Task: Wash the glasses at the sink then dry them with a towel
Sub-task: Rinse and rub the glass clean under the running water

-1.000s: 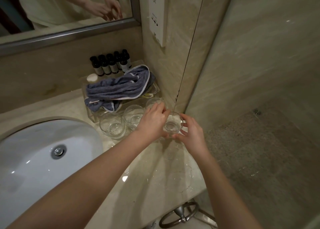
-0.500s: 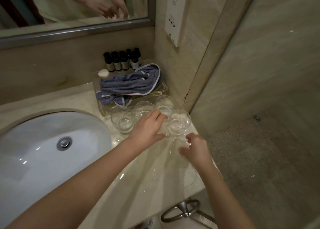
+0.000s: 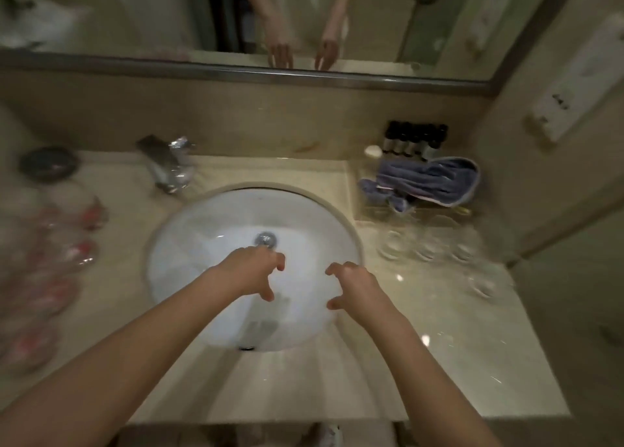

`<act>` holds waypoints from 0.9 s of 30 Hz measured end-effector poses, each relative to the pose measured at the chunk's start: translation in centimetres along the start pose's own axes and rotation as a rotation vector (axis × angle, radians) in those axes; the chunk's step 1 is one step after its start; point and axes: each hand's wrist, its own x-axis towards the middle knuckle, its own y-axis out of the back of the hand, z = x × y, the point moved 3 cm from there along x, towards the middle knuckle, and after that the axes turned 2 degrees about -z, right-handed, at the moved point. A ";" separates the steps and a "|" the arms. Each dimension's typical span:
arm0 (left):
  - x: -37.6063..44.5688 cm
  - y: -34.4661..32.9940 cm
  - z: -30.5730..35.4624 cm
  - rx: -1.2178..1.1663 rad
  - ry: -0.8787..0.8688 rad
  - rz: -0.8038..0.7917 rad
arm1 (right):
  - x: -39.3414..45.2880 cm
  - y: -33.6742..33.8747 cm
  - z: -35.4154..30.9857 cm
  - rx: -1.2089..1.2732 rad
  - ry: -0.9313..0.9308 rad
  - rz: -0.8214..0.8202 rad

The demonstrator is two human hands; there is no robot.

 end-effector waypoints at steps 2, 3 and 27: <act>-2.7 -0.1 -5.1 -0.038 0.071 0.032 | 1.5 -0.2 -5.1 -0.013 0.071 -0.021; -4.0 -0.3 -7.6 -0.056 0.105 0.047 | 2.2 -0.4 -7.8 -0.009 0.108 -0.033; -22.2 -8.3 -31.6 -0.420 0.435 0.225 | 6.9 -10.6 -41.5 -0.221 0.599 -0.201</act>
